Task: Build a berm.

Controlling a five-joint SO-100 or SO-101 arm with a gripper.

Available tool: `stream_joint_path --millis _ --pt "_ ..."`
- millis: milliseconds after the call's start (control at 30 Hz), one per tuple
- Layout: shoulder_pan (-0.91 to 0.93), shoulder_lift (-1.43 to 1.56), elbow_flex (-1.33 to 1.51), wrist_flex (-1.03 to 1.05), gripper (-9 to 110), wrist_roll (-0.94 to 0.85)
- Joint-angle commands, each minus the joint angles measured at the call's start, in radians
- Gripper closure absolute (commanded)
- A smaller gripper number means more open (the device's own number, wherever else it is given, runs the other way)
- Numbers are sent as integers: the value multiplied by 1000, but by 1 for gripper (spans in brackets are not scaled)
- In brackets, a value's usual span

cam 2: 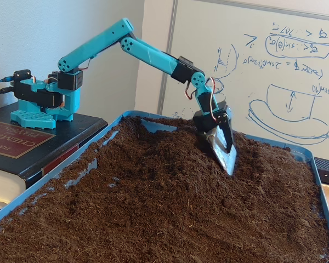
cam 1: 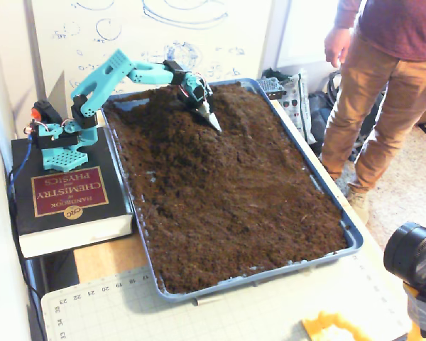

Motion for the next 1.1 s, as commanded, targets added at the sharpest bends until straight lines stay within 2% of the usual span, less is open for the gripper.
stream_joint_path --millis 0,233,600,867,1067 --pt "-9 98 126 5 101 -6" --pt "-9 199 206 9 101 -3" --pt "-9 367 101 8 101 23" --pt "-104 247 -109 14 101 179" --pt "-193 78 -216 6 101 187"
